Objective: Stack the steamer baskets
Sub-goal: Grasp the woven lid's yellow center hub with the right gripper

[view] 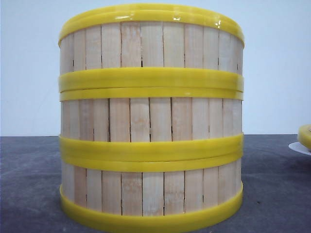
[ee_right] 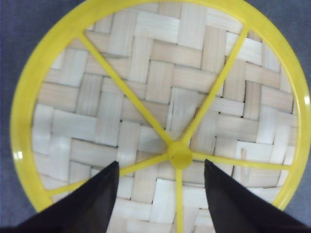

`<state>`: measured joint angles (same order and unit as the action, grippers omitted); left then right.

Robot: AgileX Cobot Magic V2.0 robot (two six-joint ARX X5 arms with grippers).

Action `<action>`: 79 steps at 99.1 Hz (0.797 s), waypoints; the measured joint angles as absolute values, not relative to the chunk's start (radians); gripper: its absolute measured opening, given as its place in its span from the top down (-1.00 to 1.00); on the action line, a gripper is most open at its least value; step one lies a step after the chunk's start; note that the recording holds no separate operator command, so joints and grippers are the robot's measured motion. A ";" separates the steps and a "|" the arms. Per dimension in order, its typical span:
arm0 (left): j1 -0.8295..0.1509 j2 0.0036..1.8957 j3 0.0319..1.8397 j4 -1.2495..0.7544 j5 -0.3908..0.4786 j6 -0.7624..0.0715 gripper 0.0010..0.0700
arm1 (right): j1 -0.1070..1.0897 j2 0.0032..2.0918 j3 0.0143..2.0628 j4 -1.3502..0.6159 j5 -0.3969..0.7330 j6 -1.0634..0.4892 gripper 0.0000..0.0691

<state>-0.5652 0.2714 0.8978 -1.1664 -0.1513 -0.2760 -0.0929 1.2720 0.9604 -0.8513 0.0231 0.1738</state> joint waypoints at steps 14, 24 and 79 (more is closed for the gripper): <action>-0.565 0.272 0.898 -1.190 -0.151 -0.276 0.00 | -0.096 1.301 0.960 -0.842 0.023 0.174 0.14; -0.565 0.271 0.898 -1.197 -0.151 -0.276 0.00 | -0.100 1.317 0.960 -0.835 0.023 0.174 0.22; -0.565 0.271 0.898 -1.197 -0.151 -0.274 0.00 | -0.114 1.324 0.960 -0.830 0.033 0.173 0.81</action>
<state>-0.5652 0.2714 0.8978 -1.1969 -0.1513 -0.2737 -0.1143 1.3239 0.9604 -0.8295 0.0334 0.1734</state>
